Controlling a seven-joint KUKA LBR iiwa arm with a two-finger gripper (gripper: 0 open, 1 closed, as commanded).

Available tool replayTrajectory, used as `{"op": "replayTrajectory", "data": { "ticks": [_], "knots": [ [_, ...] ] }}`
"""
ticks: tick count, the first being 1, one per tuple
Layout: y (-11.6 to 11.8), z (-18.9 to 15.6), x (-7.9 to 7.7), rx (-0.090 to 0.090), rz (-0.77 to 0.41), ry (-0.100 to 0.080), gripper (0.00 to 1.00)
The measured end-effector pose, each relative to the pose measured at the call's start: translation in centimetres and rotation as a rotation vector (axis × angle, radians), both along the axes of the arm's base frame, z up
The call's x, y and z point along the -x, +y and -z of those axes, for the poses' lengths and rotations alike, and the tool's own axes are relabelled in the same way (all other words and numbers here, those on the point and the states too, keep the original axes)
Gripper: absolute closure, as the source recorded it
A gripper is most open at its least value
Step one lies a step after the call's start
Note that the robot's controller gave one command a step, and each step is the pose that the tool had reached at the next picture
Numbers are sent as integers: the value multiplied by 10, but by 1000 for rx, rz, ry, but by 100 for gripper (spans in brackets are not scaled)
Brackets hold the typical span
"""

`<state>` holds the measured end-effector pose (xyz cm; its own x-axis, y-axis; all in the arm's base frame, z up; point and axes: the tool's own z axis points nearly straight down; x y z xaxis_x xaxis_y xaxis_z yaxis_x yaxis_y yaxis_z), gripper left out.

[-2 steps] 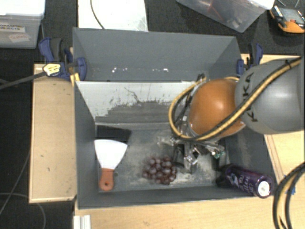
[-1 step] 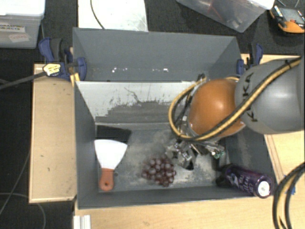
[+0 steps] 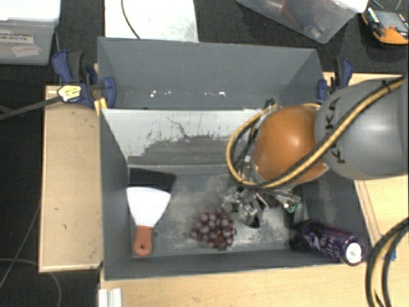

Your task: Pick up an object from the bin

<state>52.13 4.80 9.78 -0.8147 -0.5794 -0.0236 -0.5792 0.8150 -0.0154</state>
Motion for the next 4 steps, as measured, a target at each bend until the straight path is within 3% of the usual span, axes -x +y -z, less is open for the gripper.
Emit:
{"op": "replayTrajectory", "data": {
  "ticks": [1,2,3,4],
  "knots": [
    [-5,-16,44,9,-345,0,100],
    [-10,-141,24,0,-44,2,100],
    [7,-207,15,6,-318,4,100],
    [-26,-161,0,-4,66,-5,100]
  ]
}}
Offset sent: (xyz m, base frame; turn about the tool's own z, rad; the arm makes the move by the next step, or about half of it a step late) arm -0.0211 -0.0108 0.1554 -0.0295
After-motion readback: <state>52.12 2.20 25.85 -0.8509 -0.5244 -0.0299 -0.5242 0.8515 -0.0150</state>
